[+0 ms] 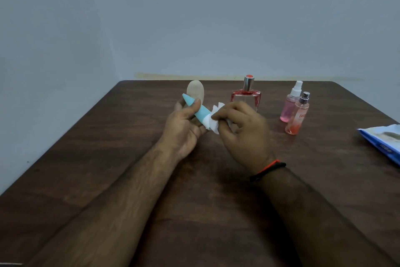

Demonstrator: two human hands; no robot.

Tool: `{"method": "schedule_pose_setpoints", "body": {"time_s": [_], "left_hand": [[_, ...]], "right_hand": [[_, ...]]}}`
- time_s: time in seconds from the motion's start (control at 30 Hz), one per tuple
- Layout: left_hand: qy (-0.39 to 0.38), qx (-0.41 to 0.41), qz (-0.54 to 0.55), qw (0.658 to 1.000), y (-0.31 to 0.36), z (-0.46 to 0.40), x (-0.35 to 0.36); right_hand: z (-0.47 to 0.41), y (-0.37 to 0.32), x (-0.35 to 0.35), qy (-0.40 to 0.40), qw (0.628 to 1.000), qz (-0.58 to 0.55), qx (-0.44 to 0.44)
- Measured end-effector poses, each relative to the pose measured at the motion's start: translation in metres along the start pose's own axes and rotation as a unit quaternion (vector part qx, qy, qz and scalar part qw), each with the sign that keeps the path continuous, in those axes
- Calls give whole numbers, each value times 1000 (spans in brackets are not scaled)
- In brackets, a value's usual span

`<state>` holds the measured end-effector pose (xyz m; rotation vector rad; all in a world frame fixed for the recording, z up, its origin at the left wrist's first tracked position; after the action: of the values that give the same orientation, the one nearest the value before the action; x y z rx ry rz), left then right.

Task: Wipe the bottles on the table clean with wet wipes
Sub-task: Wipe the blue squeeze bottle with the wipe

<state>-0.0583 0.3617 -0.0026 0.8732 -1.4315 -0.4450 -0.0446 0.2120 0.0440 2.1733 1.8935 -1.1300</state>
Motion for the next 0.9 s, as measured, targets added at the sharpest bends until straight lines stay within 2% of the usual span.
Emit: {"method": "schedule_pose_setpoints", "body": {"time_s": [0.2,0.33,0.5,0.67,0.73,0.8,0.9], "left_hand": [[-153,17,-16,988,10,6,14],[-175,27,-19,984,10,3,16],[-147,35,-55,987,8,0,8],[-134,41,-83,987,6,-1,6],[-106,56,-132,984,9,0,7],[-43,96,-237,966,15,0,3],[27,128,-377,917,16,0,-2]], "right_hand": [[-1,14,-2,-5,998,-50,44],[-1,1,-6,7,998,-62,-2],[0,-8,0,-28,997,-40,-63],[0,17,5,-55,998,11,23],[1,28,6,-66,996,25,58],[1,36,2,-53,992,21,112],[3,45,-4,-30,982,-14,188]]}}
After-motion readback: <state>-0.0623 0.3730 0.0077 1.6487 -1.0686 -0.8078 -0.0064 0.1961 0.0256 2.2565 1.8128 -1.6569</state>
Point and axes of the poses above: each hand's wrist, its own z-axis away from the middle knuckle, its own x-axis out of the palm, y = z × x, the point moved 6 cm from there along -z, towards the middle knuckle, and after that the axes turned 9 degrees about -y, right-handed, at the moved point
